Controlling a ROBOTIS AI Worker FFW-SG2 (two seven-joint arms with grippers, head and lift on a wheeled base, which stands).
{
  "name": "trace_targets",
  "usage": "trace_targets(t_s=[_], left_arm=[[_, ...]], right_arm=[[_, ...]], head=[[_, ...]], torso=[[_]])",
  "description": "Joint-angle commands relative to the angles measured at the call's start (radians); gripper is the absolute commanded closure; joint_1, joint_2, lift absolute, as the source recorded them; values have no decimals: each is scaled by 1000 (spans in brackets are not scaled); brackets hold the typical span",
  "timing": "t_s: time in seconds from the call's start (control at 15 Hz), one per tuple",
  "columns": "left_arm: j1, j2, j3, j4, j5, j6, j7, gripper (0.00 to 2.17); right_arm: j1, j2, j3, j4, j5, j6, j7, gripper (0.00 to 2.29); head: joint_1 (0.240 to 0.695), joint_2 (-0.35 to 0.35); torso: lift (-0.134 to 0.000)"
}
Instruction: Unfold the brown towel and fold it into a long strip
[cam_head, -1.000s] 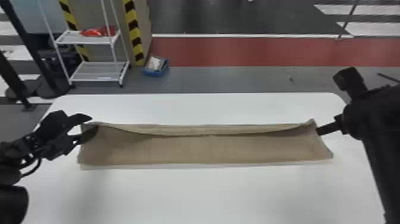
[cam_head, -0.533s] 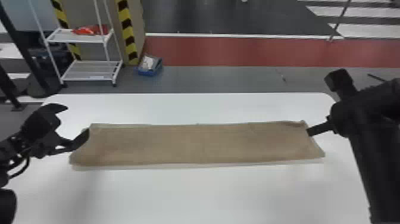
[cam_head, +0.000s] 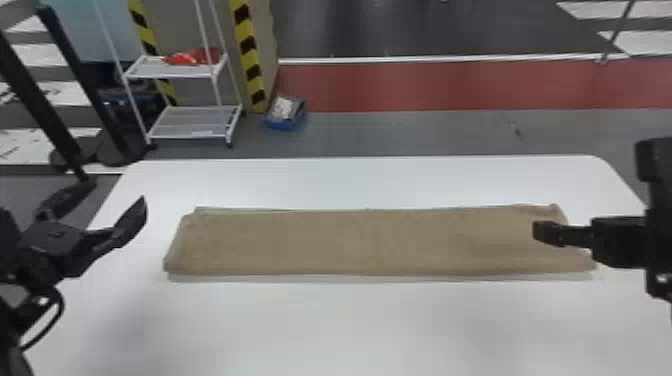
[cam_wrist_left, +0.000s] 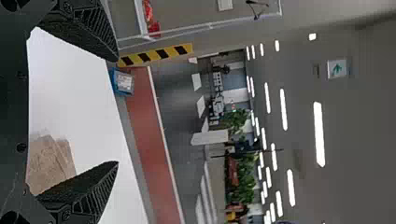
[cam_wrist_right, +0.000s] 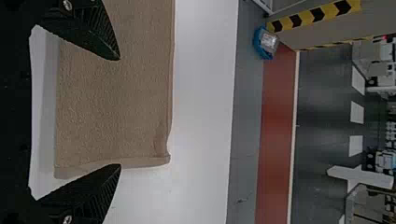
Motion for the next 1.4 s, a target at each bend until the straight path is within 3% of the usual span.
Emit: trace_targets(t_s=[0.0,0.07,0.2,0.27,0.4,0.47,0.67,0.8,0.87,1.0,1.07,1.33], left_arm=[[71,-55,22,-82,139,67,15,107],[112,-86,13,-128,150,67,37,107],[194,-113,-29,-183,188,67,111,103],[221,-124,-44,-192,200,63,132,110],[260,-146,-75,-197,202,63,147,117],[277,-152,-95,-203,200,57,154,120],[390,-181,-105,-234,193,-87,236,130],[467,-185,-139,-255,143,-231,302,130],[496,-185,-170,-267,130,-249,354,134],[516,-185,-224,-272,41,-292,462,134],[528,-185,-239,-284,38,-286,494,134],[567,-185,-262,-324,10,-289,531,134]], right_arm=[[192,30,17,-199,-73,-99,-102,70],[290,30,32,-236,-94,-243,-182,70],[455,30,71,-230,-137,-577,-349,76],[533,30,75,-194,-180,-783,-407,76],[633,30,103,-88,-189,-1166,-510,80],[665,30,113,-49,-202,-1246,-553,80],[689,30,187,33,-232,-1359,-602,80],[691,30,227,56,-229,-1378,-605,80],[700,30,230,57,-229,-1381,-613,80],[705,30,235,62,-231,-1381,-616,80],[705,30,241,62,-231,-1381,-616,80],[714,30,264,59,-232,-1393,-617,80]], head=[[695,130],[695,145],[695,141],[695,139],[695,145],[695,150],[695,164],[695,204],[695,248],[695,266],[695,268],[695,251]], torso=[[-126],[-126],[-126],[-126],[-126],[-126],[-126],[-126],[-126],[-126],[-126],[-126]])
